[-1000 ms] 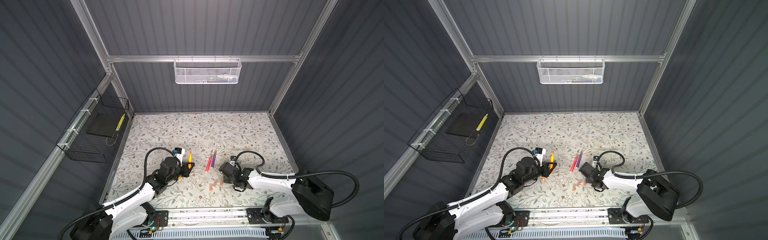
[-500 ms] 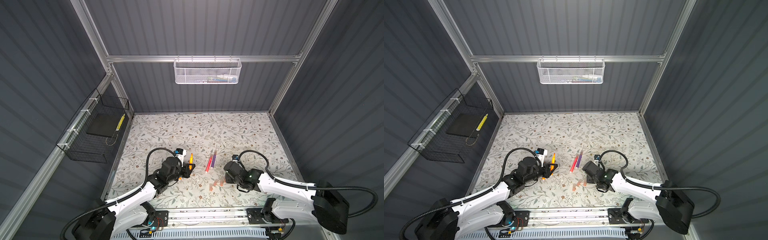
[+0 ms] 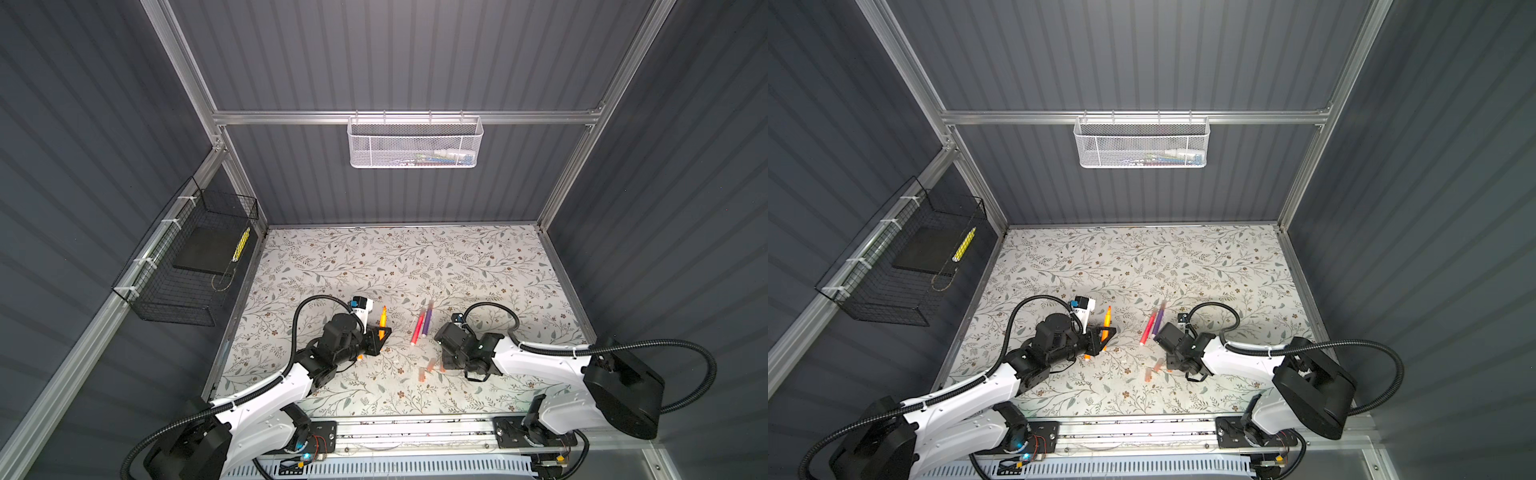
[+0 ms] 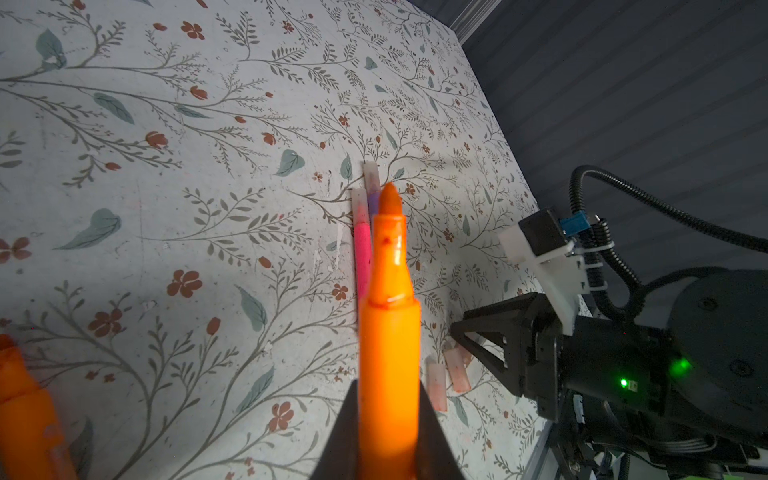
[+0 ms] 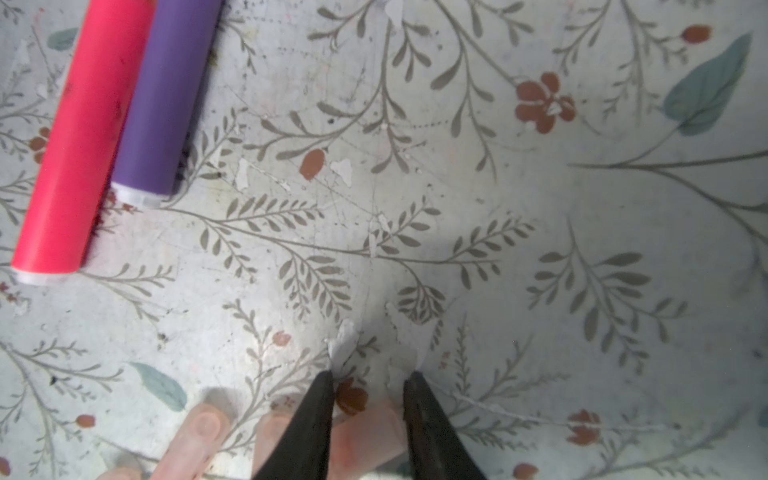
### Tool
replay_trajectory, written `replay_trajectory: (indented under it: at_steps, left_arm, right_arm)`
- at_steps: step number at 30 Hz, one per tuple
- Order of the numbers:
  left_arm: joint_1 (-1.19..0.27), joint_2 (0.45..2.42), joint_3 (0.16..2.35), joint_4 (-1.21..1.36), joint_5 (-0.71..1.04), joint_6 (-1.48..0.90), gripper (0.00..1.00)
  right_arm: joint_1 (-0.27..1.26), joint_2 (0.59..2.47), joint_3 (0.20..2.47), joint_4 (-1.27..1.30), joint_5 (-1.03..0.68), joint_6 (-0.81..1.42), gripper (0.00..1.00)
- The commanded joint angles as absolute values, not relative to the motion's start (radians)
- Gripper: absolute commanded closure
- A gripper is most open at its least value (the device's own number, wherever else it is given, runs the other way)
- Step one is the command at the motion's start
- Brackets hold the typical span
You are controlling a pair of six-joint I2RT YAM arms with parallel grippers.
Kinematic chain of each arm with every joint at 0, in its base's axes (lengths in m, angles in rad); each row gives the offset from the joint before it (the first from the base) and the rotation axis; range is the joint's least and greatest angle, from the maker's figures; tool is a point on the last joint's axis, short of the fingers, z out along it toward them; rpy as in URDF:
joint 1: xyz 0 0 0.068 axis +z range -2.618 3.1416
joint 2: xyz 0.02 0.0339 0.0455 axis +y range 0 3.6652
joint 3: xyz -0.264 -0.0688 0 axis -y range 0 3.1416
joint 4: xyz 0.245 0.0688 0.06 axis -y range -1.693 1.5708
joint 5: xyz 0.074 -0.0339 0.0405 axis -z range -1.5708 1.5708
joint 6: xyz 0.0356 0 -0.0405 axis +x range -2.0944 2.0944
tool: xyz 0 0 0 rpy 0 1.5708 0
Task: Insert the pens into the pen caps
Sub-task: 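Lower the open right gripper over one pale pink cap and align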
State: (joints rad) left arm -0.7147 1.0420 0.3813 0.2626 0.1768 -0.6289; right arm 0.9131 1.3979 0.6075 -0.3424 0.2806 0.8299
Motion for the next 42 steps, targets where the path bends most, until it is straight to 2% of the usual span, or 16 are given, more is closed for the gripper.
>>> replay_trajectory:
  at_steps: [1,4,8,11,18,28,36,42]
  left_arm:
    - [-0.721,1.045,0.393,0.284,0.185,-0.606,1.00]
    - [-0.721,1.051,0.395,0.288,0.188,-0.611,1.00]
    - [-0.721,1.049,0.401,0.276,0.191,-0.609,1.00]
    - [-0.721,1.040,0.393,0.276,0.180,-0.605,1.00]
    - [-0.721,1.032,0.398,0.262,0.179,-0.603,1.00]
    - [-0.721,1.040,0.394,0.276,0.183,-0.606,1.00]
    - [-0.721,1.041,0.388,0.284,0.180,-0.607,1.00]
    - [-0.721,1.040,0.390,0.278,0.180,-0.603,1.00]
  right_arm:
    - [0.920,1.383,0.585,-0.367,0.295,0.843,0.66]
    - [0.923,1.384,0.588,-0.383,0.304,0.851,0.56]
    - [0.932,1.366,0.595,-0.431,0.319,0.857,0.47]
    - [0.946,1.346,0.588,-0.446,0.325,0.867,0.46]
    - [0.957,1.316,0.577,-0.497,0.342,0.889,0.55]
    - [0.959,1.357,0.571,-0.460,0.345,0.887,0.54]
    - [0.946,1.448,0.602,-0.422,0.350,0.877,0.64]
    - [0.946,1.434,0.593,-0.418,0.335,0.876,0.74]
